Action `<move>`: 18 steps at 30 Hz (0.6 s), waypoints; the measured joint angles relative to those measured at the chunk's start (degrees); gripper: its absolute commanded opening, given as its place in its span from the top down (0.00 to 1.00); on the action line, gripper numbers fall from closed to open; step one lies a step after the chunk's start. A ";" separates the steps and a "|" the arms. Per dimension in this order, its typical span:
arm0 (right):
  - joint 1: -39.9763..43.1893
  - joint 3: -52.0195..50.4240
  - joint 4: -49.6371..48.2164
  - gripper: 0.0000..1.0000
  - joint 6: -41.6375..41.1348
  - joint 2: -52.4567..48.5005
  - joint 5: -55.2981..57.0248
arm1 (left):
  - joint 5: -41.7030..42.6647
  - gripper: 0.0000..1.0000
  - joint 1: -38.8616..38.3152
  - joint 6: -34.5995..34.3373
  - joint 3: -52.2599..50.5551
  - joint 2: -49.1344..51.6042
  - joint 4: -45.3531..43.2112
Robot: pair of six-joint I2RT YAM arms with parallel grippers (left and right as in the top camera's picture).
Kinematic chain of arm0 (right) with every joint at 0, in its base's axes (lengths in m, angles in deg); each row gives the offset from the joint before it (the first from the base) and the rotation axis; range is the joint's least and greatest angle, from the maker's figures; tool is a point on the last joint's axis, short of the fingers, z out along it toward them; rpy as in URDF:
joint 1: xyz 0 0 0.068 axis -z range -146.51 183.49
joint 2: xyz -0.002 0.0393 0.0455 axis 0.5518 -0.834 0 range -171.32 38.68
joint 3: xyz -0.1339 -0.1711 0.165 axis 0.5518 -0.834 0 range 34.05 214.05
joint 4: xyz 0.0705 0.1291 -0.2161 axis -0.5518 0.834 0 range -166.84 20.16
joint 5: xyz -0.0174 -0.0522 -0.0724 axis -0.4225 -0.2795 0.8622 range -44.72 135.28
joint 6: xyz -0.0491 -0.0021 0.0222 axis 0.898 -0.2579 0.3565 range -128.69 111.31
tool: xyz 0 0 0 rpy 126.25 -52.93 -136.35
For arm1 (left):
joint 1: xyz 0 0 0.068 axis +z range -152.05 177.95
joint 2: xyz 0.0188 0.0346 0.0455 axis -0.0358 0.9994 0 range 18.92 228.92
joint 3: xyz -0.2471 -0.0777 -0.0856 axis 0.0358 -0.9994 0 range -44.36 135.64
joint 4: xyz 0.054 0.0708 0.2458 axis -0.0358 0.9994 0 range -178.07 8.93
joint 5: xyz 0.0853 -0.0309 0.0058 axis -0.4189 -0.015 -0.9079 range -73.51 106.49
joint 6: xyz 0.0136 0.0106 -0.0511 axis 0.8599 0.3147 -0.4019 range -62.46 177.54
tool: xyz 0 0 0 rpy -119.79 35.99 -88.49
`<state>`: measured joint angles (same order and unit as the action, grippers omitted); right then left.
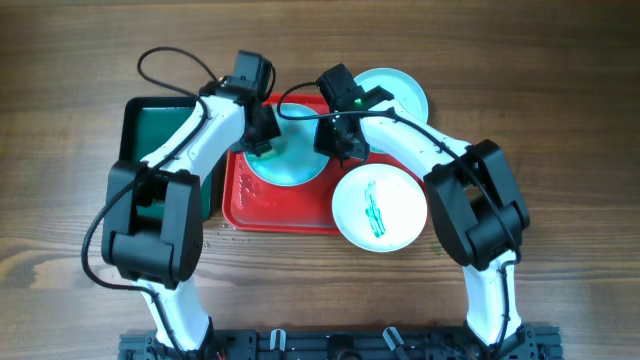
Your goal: Clean dirty plates on tray and stack at the side
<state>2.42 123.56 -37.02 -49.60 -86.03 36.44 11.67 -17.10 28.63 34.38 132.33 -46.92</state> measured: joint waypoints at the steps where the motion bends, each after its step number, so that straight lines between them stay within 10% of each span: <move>1: -0.02 0.00 -0.02 0.96 0.02 0.00 0.02 | -1.55 0.96 0.00 -0.17 -1.18 0.00 -1.62; 6: -0.02 0.00 -0.17 0.96 0.04 0.00 0.02 | -1.95 0.96 -0.33 4.15 -3.76 -0.04 -4.39; 18: -0.02 0.00 -0.61 0.96 0.68 0.00 0.09 | 31.39 0.96 0.04 30.38 -4.85 -0.15 0.31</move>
<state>2.40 123.56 -37.64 -48.92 -86.03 36.53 43.05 -17.06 59.01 29.53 132.18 -46.62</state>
